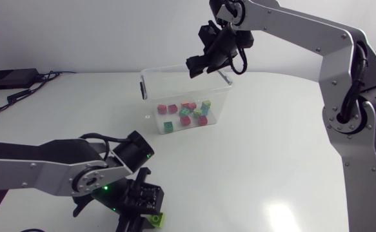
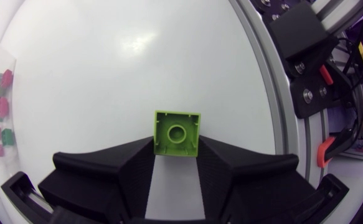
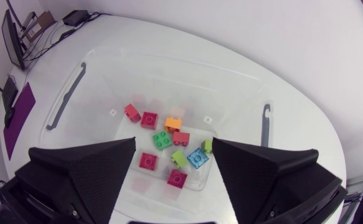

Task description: Place the duplo bricks in the container

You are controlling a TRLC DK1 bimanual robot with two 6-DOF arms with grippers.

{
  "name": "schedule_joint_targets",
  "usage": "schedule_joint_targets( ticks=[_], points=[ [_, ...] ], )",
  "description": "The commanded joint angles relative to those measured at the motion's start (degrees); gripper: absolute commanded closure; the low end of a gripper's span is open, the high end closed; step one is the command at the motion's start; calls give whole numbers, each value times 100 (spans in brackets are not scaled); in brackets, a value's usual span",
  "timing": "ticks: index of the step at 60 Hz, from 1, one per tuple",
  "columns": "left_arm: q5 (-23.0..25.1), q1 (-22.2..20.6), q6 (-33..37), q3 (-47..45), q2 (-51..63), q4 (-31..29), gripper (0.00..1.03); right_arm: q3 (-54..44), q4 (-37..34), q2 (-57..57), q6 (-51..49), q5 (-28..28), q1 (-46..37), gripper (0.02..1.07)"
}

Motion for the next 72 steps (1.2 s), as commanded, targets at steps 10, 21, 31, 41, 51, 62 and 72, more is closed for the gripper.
schedule_joint_targets(
  ticks=[10,21,31,41,51,62,72],
  points=[
    [100,726,308,375,-807,-665,100,-350,-349,-741,68,69,98,9],
    [126,1262,492,911,-1062,-1017,100,-1440,-191,-1629,15,122,160,9],
    [311,1719,475,1570,-1045,-999,100,-2591,37,-2411,-90,227,257,9],
    [425,1983,88,2361,-640,-709,100,-3611,257,-2973,-143,324,406,9],
    [452,2062,-510,3099,-25,-200,100,-4472,442,-3386,-143,333,582,9],
    [452,2106,-949,3723,608,284,100,-5378,741,-3843,-126,482,810,9],
    [425,2273,-1371,4593,1337,609,100,-6098,881,-4265,-126,535,977,9]
  ],
)
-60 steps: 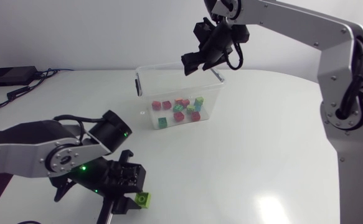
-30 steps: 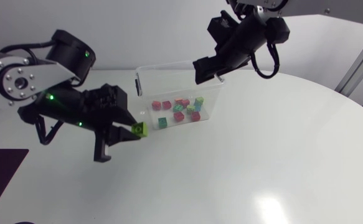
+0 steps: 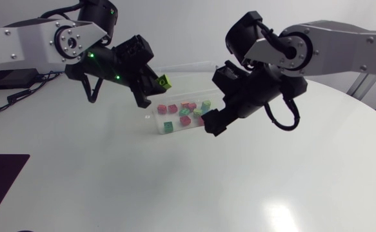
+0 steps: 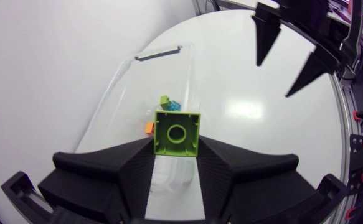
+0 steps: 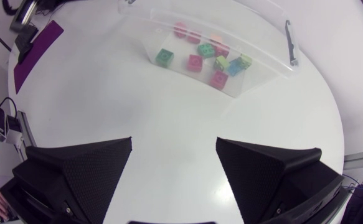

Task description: Place the duplo bricks in the container

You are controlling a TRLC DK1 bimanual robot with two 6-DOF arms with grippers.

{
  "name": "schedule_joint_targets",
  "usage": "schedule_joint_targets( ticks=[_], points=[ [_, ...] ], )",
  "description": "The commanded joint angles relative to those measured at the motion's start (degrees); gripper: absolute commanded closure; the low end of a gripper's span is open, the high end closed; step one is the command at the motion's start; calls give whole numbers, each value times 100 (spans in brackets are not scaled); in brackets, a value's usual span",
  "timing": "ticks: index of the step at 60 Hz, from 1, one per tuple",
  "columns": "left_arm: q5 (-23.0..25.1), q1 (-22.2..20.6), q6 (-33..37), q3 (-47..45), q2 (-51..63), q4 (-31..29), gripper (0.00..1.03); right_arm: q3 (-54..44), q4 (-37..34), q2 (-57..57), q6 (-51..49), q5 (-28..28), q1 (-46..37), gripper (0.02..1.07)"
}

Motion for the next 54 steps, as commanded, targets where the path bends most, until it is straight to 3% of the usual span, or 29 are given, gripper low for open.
schedule_joint_targets(
  ticks=[1,16,23,28,34,38,40,54],
  points=[
    [12,135,-348,555,428,192,100,-374,81,-226,-54,63,75,9],
    [-331,285,-753,1680,1465,315,98,-1104,301,-569,-36,212,286,9],
    [-463,302,-805,1970,1825,324,87,-1271,336,-666,-27,265,321,9],
    [-550,294,-832,2101,2063,315,74,-1367,354,-718,-18,283,347,9],
    [-621,294,-841,2137,2168,306,47,-1473,415,-789,-10,335,365,8],
    [-665,311,-911,2154,2186,306,13,-1517,433,-824,-10,432,391,8],
    [-665,338,-946,2163,2186,297,4,-1534,451,-833,-10,467,391,8],
    [-665,566,-1183,2286,2133,139,4,-1561,512,-1009,-36,625,329,7]
  ],
)
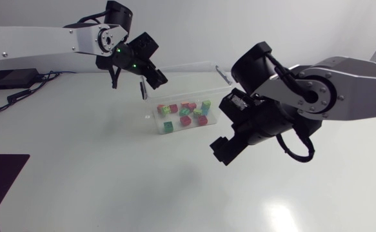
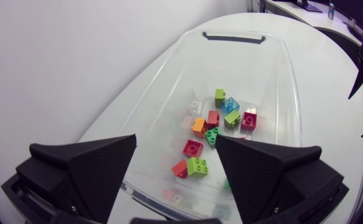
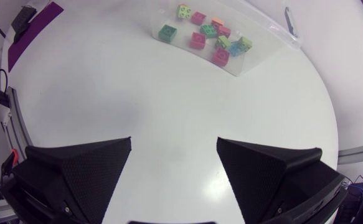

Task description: Place the duplo bricks in the container

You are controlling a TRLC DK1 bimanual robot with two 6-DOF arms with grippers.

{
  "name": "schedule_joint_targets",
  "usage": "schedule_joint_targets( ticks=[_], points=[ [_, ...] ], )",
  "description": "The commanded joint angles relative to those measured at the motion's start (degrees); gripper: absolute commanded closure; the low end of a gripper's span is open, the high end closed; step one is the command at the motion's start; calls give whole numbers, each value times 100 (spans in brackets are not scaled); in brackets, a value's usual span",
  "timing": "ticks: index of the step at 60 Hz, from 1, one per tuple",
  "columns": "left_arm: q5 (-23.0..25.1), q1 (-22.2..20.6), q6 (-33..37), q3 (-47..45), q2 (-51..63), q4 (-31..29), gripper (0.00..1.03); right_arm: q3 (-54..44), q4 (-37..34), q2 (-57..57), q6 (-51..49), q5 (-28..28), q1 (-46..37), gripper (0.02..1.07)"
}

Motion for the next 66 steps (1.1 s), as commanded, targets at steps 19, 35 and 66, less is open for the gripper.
schedule_joint_targets(
  ticks=[19,35,66],
  points=[
    [-211,551,-226,-261,-517,-137,4,-289,282,-455,-196,264,-567,7],
    [-229,990,-349,-1201,-1369,30,4,-782,721,-1009,-407,378,-1130,7],
    [-404,1869,-868,-3803,-3575,1384,4,-1959,1881,-2450,-592,378,-2624,7]
  ],
)
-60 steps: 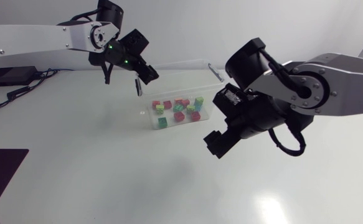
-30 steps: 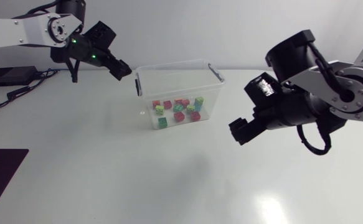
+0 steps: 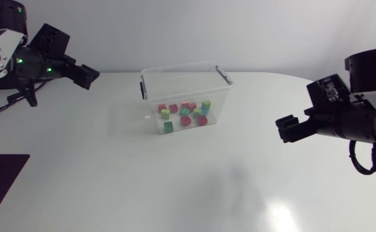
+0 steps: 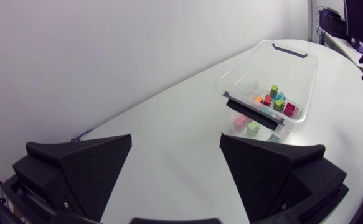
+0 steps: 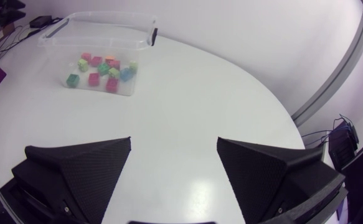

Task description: Place the duplo bricks in the container

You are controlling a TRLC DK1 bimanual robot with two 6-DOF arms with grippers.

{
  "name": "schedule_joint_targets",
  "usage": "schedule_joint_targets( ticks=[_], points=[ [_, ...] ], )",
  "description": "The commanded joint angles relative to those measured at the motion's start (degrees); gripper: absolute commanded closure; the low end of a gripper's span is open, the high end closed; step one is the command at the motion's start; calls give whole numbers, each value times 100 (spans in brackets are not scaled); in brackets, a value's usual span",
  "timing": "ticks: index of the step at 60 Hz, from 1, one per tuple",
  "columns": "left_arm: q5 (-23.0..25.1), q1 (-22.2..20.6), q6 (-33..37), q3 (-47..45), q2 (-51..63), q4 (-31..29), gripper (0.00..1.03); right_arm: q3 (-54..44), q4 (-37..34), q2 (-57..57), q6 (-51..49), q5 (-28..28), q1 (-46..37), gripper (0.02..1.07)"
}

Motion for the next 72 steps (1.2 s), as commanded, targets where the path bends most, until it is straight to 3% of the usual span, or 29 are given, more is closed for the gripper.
schedule_joint_targets(
  ticks=[1,15,34,47,72],
  points=[
    [0,134,-151,-488,-398,182,4,-257,128,-234,-72,56,-200,7],
    [0,354,297,-1753,-1496,1008,4,-784,445,-920,-54,232,-350,7],
    [-88,477,139,-2641,-2446,982,4,-1408,577,-1974,-89,513,-358,7],
    [-290,617,-327,-3529,-3465,1781,4,-1812,568,-2598,-177,751,-367,7],
    [-343,485,-450,-4944,-5091,2493,4,-2621,700,-3855,-212,865,-385,7]
  ],
)
